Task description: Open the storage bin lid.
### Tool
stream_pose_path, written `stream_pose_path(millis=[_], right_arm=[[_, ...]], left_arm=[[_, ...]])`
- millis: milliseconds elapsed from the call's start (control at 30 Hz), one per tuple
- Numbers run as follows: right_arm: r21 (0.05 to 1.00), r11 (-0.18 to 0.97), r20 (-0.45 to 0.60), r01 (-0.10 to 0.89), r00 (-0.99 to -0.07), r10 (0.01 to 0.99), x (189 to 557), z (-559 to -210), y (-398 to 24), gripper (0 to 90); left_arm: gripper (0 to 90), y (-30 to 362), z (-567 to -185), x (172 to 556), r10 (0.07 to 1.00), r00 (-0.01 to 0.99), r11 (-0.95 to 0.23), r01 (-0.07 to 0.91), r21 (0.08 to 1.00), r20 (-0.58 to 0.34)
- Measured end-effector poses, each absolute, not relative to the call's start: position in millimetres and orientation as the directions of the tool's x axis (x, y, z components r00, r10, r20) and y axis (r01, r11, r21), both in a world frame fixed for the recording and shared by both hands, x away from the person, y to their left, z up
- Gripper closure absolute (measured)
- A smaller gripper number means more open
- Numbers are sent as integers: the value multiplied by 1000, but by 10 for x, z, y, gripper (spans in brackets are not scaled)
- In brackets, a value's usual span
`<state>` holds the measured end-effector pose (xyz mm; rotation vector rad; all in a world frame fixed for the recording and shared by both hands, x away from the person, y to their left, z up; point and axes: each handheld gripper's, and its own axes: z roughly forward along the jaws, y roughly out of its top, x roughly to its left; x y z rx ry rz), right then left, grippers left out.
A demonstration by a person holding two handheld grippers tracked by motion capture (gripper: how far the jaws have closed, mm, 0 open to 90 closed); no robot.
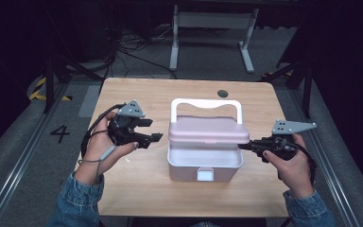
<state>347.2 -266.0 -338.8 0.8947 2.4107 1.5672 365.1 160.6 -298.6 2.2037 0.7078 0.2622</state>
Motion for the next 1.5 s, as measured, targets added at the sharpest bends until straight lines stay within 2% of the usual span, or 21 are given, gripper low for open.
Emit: stream_pose_path(millis=[233, 467, 667, 800, 1167, 1300, 1500], right_arm=[[868, 280, 206, 409, -811, 547, 3473, -3377, -2654, 900], [867, 279, 213, 414, -812, 543, 3478, -3381, -2658, 900], [865, 275, 222, 420, -811, 541, 3482, -3382, -2663, 900], [867, 268, 227, 420, -812, 538, 3484, -3378, -2666, 900], [873, 256, 229, 415, -812, 537, 3475, -3349, -2666, 890], [875, 250, 231, 414, -812, 535, 3468, -3337, -2674, 886], [876, 234, 244, 422, -806, 539, 3467, -3333, -2694, 849]], left_arm=[[369, 1551, -3142, 3604, 563, 826, -554, 392, 735, -16], [353, 1407, -3203, 3582, 549, 835, -553, 339, 761, 26], [345, 1306, -3168, 3587, 544, 837, -541, 302, 785, 53], [340, 1248, -3121, 3562, 529, 842, -553, 246, 796, 107], [336, 1129, -3070, 3544, 497, 859, -547, 199, 813, 124], [308, 1078, -3078, 3554, 504, 850, -560, 189, 806, 151], [318, 1060, -3066, 3569, 513, 842, -563, 184, 805, 166]])
